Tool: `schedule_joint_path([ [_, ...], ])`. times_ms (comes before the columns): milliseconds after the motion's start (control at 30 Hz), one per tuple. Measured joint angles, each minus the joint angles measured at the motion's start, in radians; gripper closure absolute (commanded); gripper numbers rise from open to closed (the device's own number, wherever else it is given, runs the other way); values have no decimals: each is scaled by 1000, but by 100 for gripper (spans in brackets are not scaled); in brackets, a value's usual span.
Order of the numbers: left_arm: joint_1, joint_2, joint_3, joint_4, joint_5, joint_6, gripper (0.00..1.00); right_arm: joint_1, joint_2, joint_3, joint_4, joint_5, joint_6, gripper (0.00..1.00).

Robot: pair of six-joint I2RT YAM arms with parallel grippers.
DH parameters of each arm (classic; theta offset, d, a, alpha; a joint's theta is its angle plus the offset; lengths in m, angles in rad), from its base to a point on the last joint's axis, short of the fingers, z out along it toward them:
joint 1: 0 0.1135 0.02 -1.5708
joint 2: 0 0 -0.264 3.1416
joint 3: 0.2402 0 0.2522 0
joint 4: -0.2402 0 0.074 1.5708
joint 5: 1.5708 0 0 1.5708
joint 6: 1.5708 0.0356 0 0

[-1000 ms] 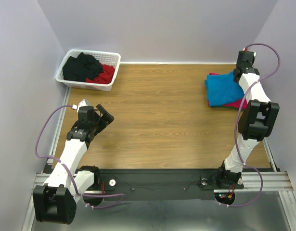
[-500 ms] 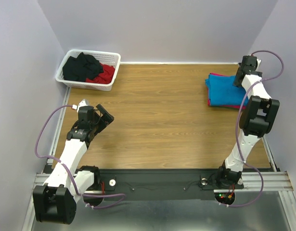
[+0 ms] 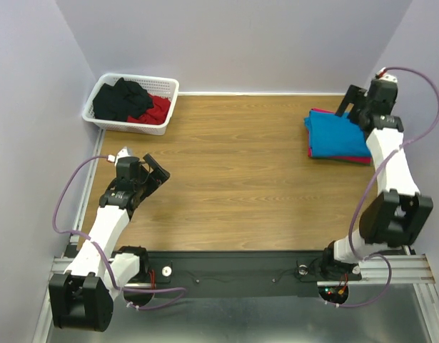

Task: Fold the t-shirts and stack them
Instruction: Neatly place the folded tshirt to the corner

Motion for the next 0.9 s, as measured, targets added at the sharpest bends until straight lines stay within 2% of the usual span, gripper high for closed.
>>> schedule_joint_path([
  [133,-10,-6,0,9,10,-23,1,151,-206,-185,23,-46,72,0],
  [200,-40,-25,-6,15,1,-44,1,249,-308,-330,45,-88,115,0],
  [300,-166,-80,-32,35,-31,-96,2,328,-448,-536,33,-122,174,0],
  [467,-367,-99,-61,50,-105,-183,1,327,-657,-790,-6,-136,228,0],
  [667,-487,-98,-103,54,-179,-275,2,326,-774,-863,-18,-139,298,0],
  [900,-507,-111,-118,34,-246,-325,2,326,-890,-881,-8,-91,323,0],
])
